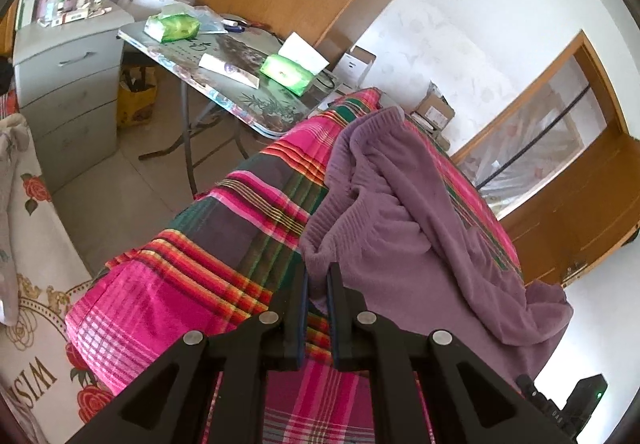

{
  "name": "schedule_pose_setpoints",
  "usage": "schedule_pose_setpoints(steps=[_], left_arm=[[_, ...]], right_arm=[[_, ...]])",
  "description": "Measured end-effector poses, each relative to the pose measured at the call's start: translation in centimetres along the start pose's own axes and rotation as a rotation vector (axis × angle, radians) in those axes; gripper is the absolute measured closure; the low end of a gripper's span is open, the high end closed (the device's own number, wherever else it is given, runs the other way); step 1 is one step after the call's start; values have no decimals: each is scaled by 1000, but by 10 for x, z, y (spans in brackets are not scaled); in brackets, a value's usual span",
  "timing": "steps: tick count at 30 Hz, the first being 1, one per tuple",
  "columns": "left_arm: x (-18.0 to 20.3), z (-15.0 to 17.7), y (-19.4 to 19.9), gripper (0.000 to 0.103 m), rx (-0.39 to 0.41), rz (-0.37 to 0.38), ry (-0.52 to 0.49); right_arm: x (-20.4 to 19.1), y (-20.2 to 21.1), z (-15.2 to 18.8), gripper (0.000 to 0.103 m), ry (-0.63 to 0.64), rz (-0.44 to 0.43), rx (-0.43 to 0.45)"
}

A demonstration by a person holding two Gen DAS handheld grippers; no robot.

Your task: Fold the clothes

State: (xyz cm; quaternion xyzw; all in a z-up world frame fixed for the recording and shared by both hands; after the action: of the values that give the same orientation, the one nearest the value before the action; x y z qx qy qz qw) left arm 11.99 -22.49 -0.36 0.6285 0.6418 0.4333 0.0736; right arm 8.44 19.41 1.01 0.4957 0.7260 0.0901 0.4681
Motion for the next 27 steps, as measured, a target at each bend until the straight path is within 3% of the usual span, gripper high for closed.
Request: schedule_pose_setpoints(steps=[16, 27], left_arm=[[-7, 19, -7, 94, -46, -41, 4], [-13, 18, -7, 85, -84, -75, -28]], right_arm=[[15, -12, 12, 100, -2, 41, -58], [21, -5, 8, 96, 5, 61, -80]])
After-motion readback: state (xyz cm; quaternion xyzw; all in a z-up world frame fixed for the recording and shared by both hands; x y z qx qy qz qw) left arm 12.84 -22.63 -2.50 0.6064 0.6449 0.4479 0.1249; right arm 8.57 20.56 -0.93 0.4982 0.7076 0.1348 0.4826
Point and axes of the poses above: each gripper's, at about its wrist camera, not at the fingertips, and y roughly against the way its jaws point, x to its right, z to its underside, the point moved 3 cm from there along -y, roughly the way its jaws point, and after that the axes turned 10 degrees about -y, right-handed, at the moved point
